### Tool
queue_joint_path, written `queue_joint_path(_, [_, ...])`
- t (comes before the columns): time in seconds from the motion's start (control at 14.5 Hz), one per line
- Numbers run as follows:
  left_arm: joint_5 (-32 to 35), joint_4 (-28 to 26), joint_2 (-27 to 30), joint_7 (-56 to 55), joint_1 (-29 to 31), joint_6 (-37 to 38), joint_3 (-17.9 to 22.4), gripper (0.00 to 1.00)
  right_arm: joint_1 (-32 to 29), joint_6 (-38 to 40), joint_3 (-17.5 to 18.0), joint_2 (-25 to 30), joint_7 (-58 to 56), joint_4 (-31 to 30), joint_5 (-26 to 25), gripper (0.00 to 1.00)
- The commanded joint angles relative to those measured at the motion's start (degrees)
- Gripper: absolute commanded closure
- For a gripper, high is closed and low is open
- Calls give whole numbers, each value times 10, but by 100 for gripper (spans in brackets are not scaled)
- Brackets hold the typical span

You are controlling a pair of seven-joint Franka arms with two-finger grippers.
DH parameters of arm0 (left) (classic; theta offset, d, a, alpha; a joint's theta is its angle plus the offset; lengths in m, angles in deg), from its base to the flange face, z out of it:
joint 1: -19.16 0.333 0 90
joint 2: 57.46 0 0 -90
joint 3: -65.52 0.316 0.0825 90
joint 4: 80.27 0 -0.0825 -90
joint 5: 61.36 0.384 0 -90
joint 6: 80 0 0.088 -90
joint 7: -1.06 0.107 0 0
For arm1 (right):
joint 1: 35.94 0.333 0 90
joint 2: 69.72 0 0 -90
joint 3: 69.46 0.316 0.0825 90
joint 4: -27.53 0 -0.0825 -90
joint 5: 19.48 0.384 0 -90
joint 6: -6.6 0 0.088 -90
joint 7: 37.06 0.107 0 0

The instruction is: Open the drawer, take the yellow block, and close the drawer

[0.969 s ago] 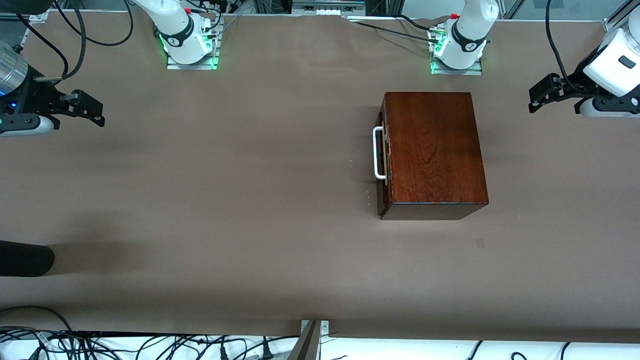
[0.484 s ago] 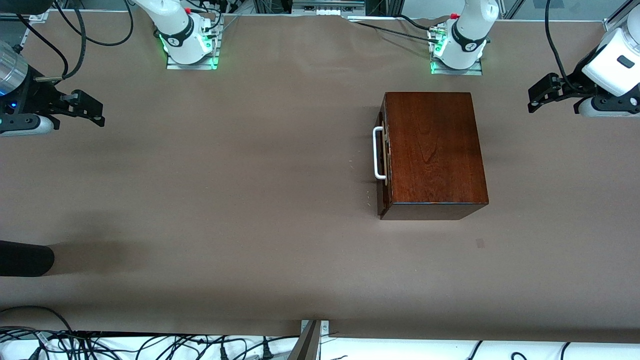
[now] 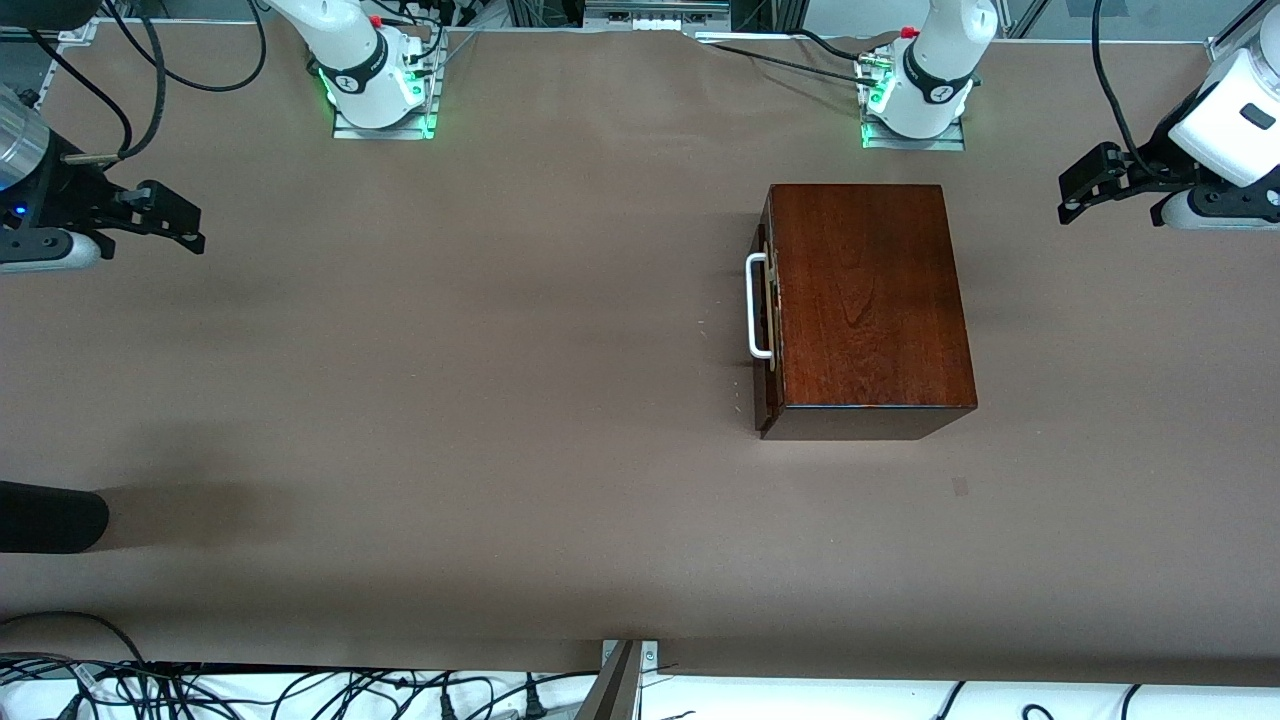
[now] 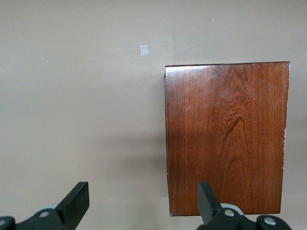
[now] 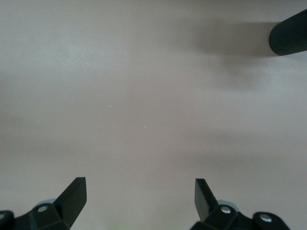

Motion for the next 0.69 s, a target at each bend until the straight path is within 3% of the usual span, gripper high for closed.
queue_joint_path(0.0, [-7,4,4,-5,-2,2,0,0,-5,-4,0,11,0,-3,-3,0])
queue_joint_path(0.28, [-5,5,4,-28,-7,3,-5,0,-5,-3,0,19,3,-4,-4,0])
queue_joint_path(0.62, [-6,14,-31,-164,-47,-3,-63,0,-5,-3,0,23,8,-4,-3,0])
